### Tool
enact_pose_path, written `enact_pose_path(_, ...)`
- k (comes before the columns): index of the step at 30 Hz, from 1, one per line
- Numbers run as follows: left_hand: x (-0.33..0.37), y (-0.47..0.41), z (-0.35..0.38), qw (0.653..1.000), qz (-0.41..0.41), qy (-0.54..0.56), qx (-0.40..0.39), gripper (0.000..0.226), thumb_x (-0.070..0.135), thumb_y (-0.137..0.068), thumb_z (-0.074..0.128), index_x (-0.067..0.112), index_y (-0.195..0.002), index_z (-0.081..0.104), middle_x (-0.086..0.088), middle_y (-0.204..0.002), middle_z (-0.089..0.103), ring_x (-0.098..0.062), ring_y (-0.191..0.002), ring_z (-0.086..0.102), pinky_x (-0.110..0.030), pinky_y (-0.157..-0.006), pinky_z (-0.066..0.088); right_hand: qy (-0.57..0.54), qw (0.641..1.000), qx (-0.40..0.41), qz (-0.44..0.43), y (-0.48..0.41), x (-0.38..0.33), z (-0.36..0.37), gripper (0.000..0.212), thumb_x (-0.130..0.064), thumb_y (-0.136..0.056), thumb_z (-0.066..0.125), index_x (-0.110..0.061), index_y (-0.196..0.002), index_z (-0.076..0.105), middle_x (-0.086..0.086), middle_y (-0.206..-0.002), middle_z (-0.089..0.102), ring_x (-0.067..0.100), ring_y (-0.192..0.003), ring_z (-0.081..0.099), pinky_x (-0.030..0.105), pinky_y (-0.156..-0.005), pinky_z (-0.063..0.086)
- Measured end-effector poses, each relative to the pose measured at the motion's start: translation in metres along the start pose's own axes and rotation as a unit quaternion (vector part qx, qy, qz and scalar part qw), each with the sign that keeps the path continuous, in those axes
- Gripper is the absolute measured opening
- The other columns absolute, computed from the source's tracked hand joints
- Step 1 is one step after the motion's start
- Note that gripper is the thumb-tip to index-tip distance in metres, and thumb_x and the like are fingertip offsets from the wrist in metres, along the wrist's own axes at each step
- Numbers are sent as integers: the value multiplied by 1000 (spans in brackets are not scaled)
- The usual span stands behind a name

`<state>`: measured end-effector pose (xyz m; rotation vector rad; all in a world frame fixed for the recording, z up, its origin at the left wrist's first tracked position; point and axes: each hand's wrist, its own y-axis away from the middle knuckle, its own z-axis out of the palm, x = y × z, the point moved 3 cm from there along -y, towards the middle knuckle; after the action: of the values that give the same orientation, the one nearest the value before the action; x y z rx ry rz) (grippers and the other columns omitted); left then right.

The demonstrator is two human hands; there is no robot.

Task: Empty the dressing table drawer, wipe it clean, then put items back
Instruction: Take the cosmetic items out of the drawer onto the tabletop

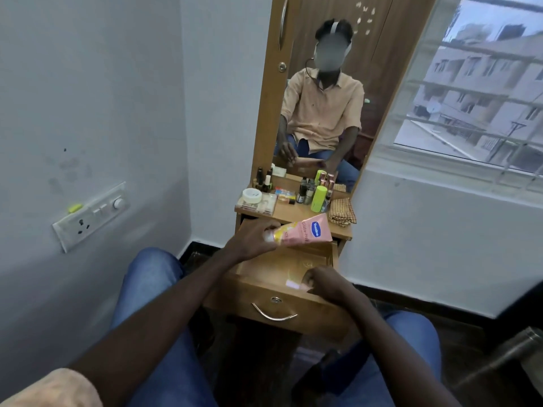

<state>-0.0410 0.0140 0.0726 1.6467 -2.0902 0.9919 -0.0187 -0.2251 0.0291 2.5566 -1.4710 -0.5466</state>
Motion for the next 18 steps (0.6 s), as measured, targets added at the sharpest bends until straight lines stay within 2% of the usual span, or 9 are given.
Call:
enact_pose_path(4, -13, -14, -5, 1000, 0, -16, -16, 58, 30, -80, 83, 13, -133, 66, -4, -126, 70, -11, -109, 62, -32, -89, 53, 7, 998, 50, -39, 17, 4, -25, 36, -31, -88, 79, -24, -121, 65, -6, -117, 66, 10, -98, 61, 23, -80, 51)
enact_pose_path(7, -25, -19, -2, 999, -1, -24, -30, 58, 33, -81, 84, 16, -134, 66, -2, -128, 69, -9, -111, 61, -23, -85, 50, -90, 990, 84, -75, 36, 10, -72, 34, -26, -88, 81, -28, -117, 64, -13, -110, 63, 6, -94, 61, 16, -74, 46)
enact_pose_path(10, -26, -32, -3, 999, 11, -19, -46, 58, 34, -84, 82, 18, -137, 65, 0, -130, 69, -7, -112, 61, -17, -84, 47, -274, 935, 207, -86, 35, 18, -129, 39, -17, -90, 79, -24, -121, 57, -7, -114, 63, 5, -97, 65, 22, -74, 56)
enact_pose_path(11, -23, -39, -5, 998, 17, -23, -52, 58, 35, -85, 81, 19, -138, 64, 1, -132, 68, -7, -113, 60, -17, -84, 46, -300, 917, 249, -80, 25, 19, -146, 44, -16, -91, 78, -23, -127, 53, -7, -118, 61, 5, -99, 65, 23, -73, 57)
enact_pose_path(13, -12, -51, -8, 997, 29, -35, -65, 57, 37, -87, 79, 21, -139, 63, 2, -134, 67, -9, -116, 59, -15, -84, 41, -288, 904, 310, -66, 1, 20, -174, 56, -17, -91, 78, -22, -136, 46, -6, -125, 58, 9, -102, 63, 22, -77, 55)
enact_pose_path(15, -3, -68, -11, 995, 38, -52, -72, 55, 34, -89, 77, 19, -139, 63, 0, -137, 66, -13, -119, 59, -18, -85, 41, -253, 900, 349, -62, -30, 15, -198, 60, -17, -89, 79, -20, -138, 44, -2, -127, 57, 13, -105, 61, 22, -77, 53)
enact_pose_path(16, 1, -75, -13, 995, 37, -57, -78, 54, 31, -89, 77, 18, -140, 63, -1, -138, 65, -16, -120, 59, -22, -86, 42, -231, 901, 360, -68, -44, 11, -207, 61, -16, -88, 79, -20, -137, 43, 0, -125, 57, 15, -106, 62, 24, -77, 55)
enact_pose_path(18, 7, -90, -15, 993, 33, -69, -90, 54, 30, -90, 76, 18, -141, 62, -3, -141, 63, -20, -124, 57, -27, -91, 42, -181, 908, 367, -90, -70, 2, -220, 64, -15, -86, 80, -25, -136, 41, 3, -123, 60, 19, -106, 64, 38, -81, 59)
